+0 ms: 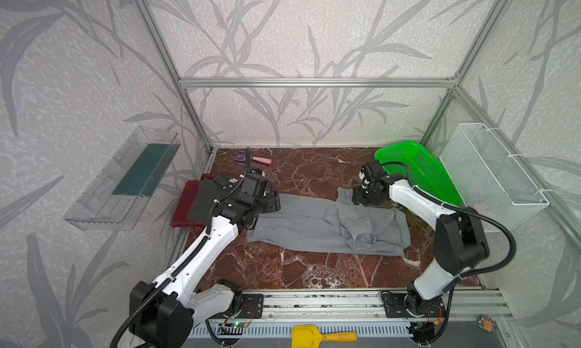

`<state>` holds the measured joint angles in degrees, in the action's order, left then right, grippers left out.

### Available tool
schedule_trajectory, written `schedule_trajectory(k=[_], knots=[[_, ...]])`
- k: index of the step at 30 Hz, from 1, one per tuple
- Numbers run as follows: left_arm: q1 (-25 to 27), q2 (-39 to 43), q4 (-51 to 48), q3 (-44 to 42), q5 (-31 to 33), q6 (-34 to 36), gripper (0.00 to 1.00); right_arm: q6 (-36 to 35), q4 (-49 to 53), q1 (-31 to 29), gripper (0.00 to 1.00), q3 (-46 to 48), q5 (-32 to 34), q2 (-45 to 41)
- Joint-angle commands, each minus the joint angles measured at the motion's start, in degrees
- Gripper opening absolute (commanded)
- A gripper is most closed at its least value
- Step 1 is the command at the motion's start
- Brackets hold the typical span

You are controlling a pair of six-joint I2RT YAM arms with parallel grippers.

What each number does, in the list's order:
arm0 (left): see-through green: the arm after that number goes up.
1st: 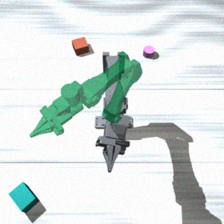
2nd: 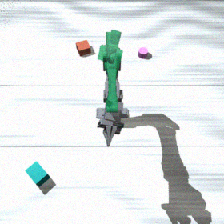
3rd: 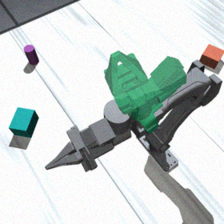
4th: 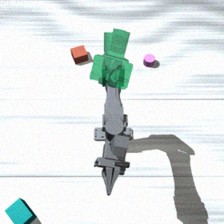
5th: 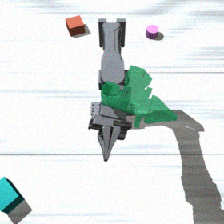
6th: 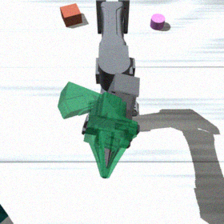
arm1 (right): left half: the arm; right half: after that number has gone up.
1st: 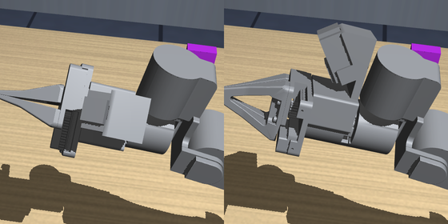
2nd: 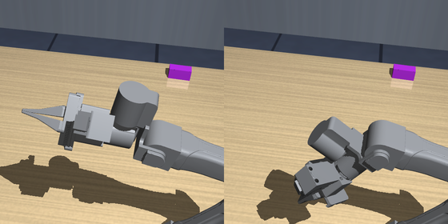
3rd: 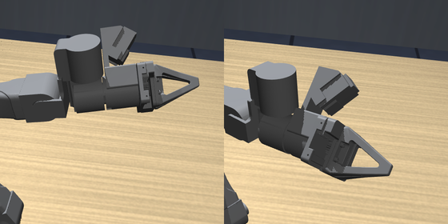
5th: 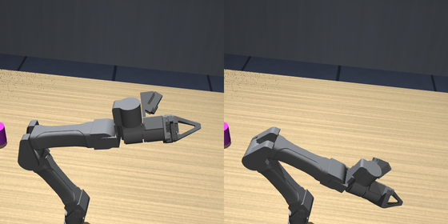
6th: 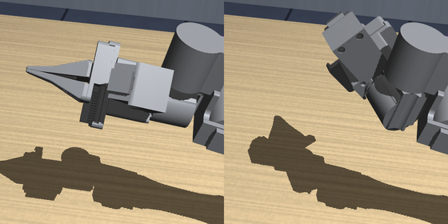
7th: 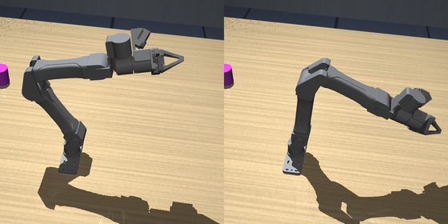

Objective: Fold and stack the long sleeve shirts

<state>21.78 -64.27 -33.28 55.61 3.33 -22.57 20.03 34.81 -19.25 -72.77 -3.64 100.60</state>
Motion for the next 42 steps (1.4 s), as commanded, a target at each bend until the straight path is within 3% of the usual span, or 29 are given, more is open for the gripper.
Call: schedule_trajectory(k=[1, 8, 15, 19, 24, 26, 32, 42], knots=[[-0.37, 2.54, -3.38, -2.08, 4.14, 5.77, 0.82, 0.09, -0.01, 0.66, 0.61, -5.14, 0.19, 5.61], [-0.51, 6.16, -1.57, -4.16, 6.82, 6.12, 0.83, 0.53, 0.63, 1.02, 0.61, -12.36, 2.44, 15.80], [-0.51, 7.49, -1.57, -4.39, 8.33, 6.31, 0.83, 0.71, 1.82, 1.53, 0.53, -15.66, 2.83, 22.05], [-0.51, 7.88, -1.54, -4.44, 8.73, 6.35, 0.83, 0.56, 1.68, 2.18, 0.38, -16.74, 1.62, 23.84], [-0.53, 7.89, -1.53, -4.44, 8.91, 6.57, 0.83, -0.96, 3.15, 2.72, 0.07, -21.38, -0.19, 23.51], [-0.51, 7.93, -1.45, -4.46, 8.97, 6.57, 0.83, -1.89, 4.06, 2.72, 0.00, -23.75, -1.24, 21.03], [-0.51, 8.68, -1.08, -4.50, 8.63, 6.66, 0.83, -3.22, 5.21, 1.01, 0.00, -25.69, -2.19, 5.48], [-0.51, 11.47, 0.95, -5.60, 4.33, 6.51, 0.83, -4.00, -1.26, -7.46, 0.00, -7.89, -4.12, -28.27]])
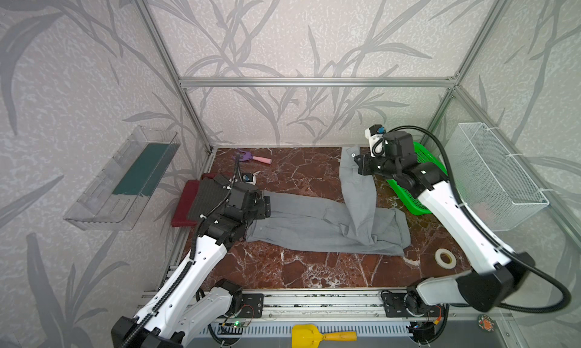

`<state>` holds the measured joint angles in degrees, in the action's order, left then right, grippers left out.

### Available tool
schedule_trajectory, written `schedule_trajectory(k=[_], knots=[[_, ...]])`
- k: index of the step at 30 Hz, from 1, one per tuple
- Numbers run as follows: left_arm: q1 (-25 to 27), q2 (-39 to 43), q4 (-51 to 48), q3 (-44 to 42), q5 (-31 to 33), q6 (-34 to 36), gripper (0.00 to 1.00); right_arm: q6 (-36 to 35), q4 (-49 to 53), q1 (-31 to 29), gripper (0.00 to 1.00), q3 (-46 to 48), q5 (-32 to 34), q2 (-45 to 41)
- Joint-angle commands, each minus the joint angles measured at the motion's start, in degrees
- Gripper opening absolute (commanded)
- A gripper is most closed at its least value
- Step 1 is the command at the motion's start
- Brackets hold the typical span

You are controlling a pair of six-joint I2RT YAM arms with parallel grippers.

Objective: Fold and stack the long sleeve shirts

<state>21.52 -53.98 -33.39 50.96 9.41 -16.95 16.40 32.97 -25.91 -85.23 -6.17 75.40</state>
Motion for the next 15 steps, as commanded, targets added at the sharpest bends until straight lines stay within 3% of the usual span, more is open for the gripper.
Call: schedule_trajectory(k=[1, 7, 11, 15], knots=[[-0.25, 1.44, 1.35, -1.18, -2.39, 0.87, 0.83, -0.11, 1.30, -1.58, 0.00, 5.67, -1.75, -5.42], [-0.03, 3.64, 3.79, -2.59, -7.02, 0.66, 0.83, 2.12, 5.67, -5.62, 0.00, 12.68, -2.10, -20.56], [0.27, 5.84, 6.90, -4.23, -9.67, 1.46, 0.83, 1.24, 6.32, -7.08, 0.00, 17.26, -7.68, -28.84], [0.35, 10.68, 13.45, -7.51, -12.97, 2.54, 0.83, -0.36, 6.72, -8.62, 0.00, 20.84, -17.32, -34.76]])
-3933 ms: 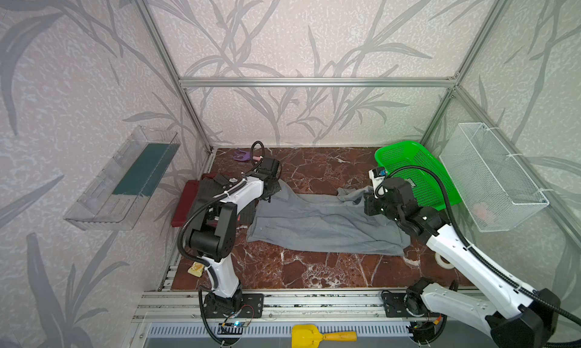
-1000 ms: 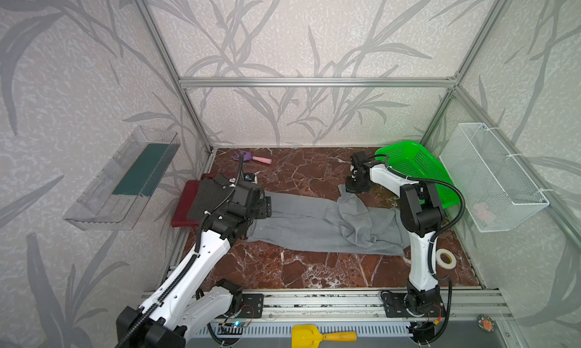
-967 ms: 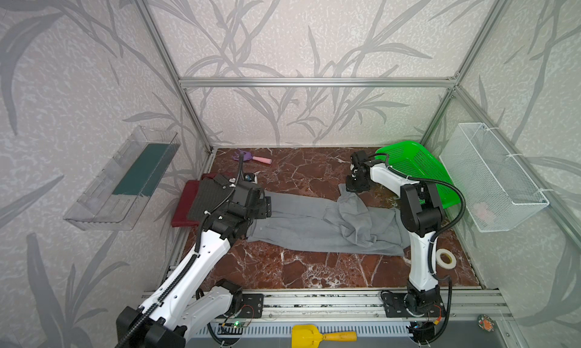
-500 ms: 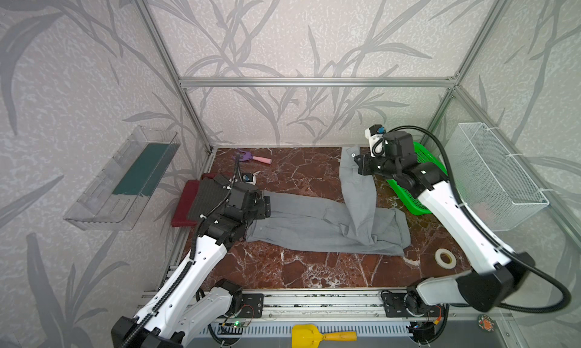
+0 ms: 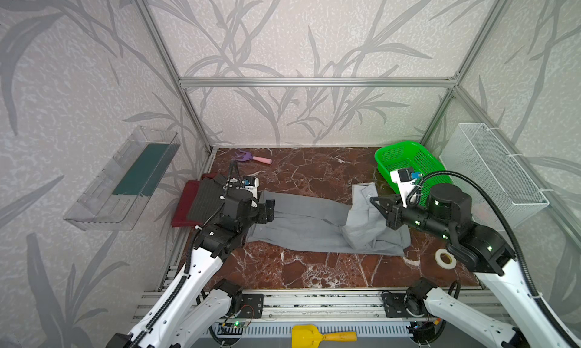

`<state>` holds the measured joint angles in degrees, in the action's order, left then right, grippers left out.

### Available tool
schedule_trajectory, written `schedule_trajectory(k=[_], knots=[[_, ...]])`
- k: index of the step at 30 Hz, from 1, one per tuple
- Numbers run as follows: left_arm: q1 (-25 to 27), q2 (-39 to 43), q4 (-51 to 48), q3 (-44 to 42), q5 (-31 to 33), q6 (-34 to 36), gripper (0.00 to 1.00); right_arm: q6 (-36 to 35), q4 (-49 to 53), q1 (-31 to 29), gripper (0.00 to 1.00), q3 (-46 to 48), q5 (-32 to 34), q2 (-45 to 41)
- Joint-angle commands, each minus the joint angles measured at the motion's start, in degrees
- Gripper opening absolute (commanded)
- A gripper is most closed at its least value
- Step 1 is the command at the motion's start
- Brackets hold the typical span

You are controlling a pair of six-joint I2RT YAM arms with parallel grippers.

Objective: Fold and stack the long sleeve shirts

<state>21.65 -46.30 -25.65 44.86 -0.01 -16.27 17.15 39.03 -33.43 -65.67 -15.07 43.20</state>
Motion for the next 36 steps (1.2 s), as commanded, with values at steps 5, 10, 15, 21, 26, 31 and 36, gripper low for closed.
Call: schedule_trajectory(k=[5, 10, 15, 21, 26, 31, 36], knots=[[0.32, 10.25, 14.15, -4.40, -10.31, 4.43, 0.83, -2.63, 3.86, -4.60, 0.00, 0.02, -9.37, -1.48], [0.41, 14.61, 20.37, -4.86, -21.15, 10.00, 0.83, -7.32, 5.67, -6.93, 0.00, -4.19, -6.81, 5.93], [0.78, 12.20, 26.40, -2.64, -36.88, 10.66, 0.83, -9.69, 3.67, -7.72, 0.00, -5.43, -8.81, 10.89], [6.62, 2.21, 25.33, 1.72, -47.95, 9.18, 0.84, -11.18, 1.47, -10.71, 0.00, -5.60, -8.50, 12.41], [10.08, -3.72, 26.09, 3.67, -53.89, 5.63, 0.84, -12.60, 0.76, -12.66, 0.00, -4.95, -8.11, 13.80], [12.63, -7.39, 20.82, 7.12, -55.33, 7.78, 0.85, -13.56, -0.11, -15.14, 0.00, -4.01, -7.09, 15.04], [15.47, -11.83, 16.42, 10.42, -57.91, 8.20, 0.81, -14.78, 0.24, -17.24, 0.00, -4.51, -5.40, 16.54]])
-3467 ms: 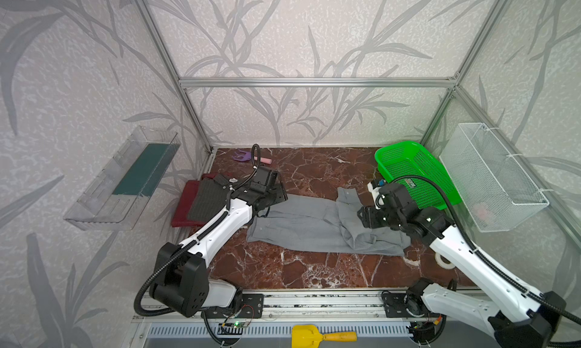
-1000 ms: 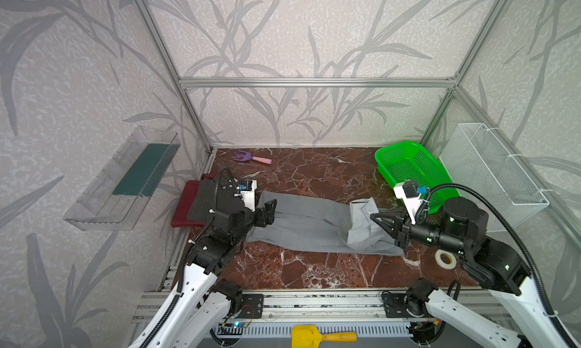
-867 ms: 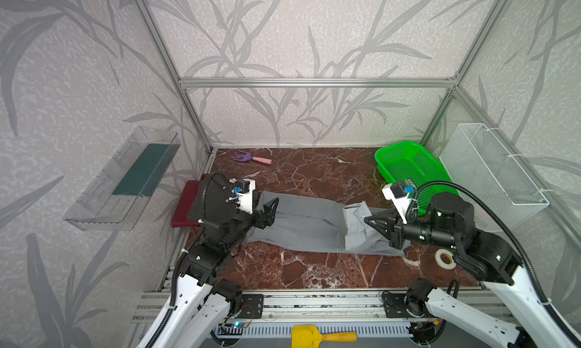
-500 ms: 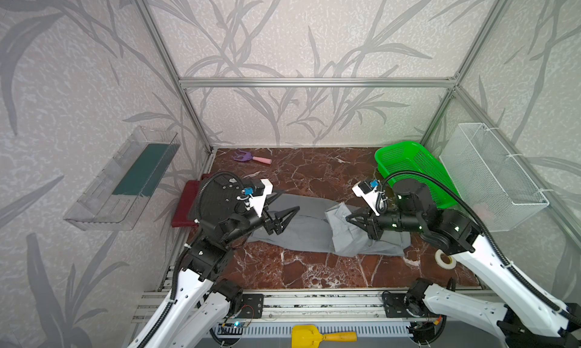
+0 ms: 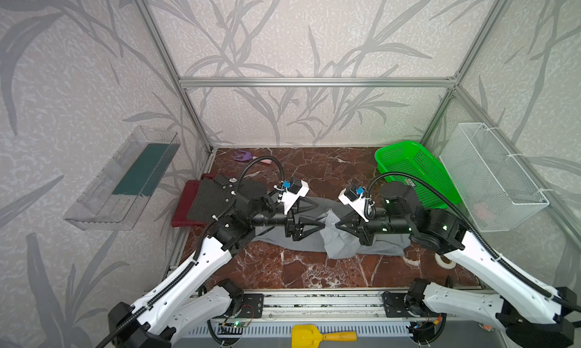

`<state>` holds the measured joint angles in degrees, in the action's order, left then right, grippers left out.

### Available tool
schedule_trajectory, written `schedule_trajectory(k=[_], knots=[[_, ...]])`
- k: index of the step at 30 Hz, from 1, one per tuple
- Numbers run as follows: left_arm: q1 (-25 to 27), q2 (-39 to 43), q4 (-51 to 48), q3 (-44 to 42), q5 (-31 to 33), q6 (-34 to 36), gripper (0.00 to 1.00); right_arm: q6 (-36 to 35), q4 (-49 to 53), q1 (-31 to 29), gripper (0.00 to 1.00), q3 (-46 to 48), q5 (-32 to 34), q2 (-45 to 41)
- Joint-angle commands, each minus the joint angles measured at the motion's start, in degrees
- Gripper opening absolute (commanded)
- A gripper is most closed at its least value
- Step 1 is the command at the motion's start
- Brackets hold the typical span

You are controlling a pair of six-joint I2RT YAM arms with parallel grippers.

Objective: Fold and stack the long sleeve shirts

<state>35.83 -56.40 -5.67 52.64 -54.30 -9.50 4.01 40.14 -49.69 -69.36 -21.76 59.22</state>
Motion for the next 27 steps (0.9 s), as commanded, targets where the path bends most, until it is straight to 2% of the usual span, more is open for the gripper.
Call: schedule_trajectory(k=[1, 4, 8, 11, 15, 18, 21, 23, 24, 26, 27], knots=[[2.08, -2.86, -6.97, 3.94, -3.54, 3.57, 0.78, -1.88, -0.79, -1.34, 0.00, -0.95, 1.58, 0.79], [4.00, -5.06, -16.04, 6.86, -1.50, 9.64, 0.75, -2.32, -0.78, -2.31, 0.00, -1.34, 2.11, 1.16], [4.79, -6.42, -19.63, 8.62, 0.01, 12.35, 0.69, -2.97, -0.24, -3.44, 0.00, -1.76, 3.34, 1.50], [4.86, -7.20, -21.22, 9.73, 1.35, 13.63, 0.57, -3.24, -0.06, -4.06, 0.00, -1.73, 3.86, 1.44], [4.87, -7.55, -21.31, 10.71, 1.70, 13.63, 0.35, -3.31, 0.03, -4.53, 0.00, -1.32, 4.26, 1.32], [4.89, -8.36, -21.14, 11.33, 0.85, 12.87, 0.24, -3.40, -0.22, -4.95, 0.00, -1.00, 4.16, 1.49], [4.86, -8.99, -20.47, 11.66, 0.67, 12.18, 0.02, -3.05, -0.45, -5.06, 0.00, -0.84, 5.52, 1.54], [4.86, -8.97, -19.38, 11.61, 1.16, 11.52, 0.00, -2.53, -0.48, -5.04, 0.00, -0.95, 5.82, 1.49], [4.87, -8.67, -18.31, 11.40, 1.78, 11.01, 0.00, -1.83, -0.43, -5.06, 0.03, -1.12, 6.99, 1.36], [4.84, -7.34, -14.34, 10.35, 5.51, 8.67, 0.00, -0.25, -0.41, -5.00, 0.27, -1.27, 11.73, 0.49], [4.77, -6.09, -11.18, 9.17, 8.72, 7.25, 0.00, 0.59, -0.36, -4.98, 0.32, -1.31, 15.38, -0.14]])
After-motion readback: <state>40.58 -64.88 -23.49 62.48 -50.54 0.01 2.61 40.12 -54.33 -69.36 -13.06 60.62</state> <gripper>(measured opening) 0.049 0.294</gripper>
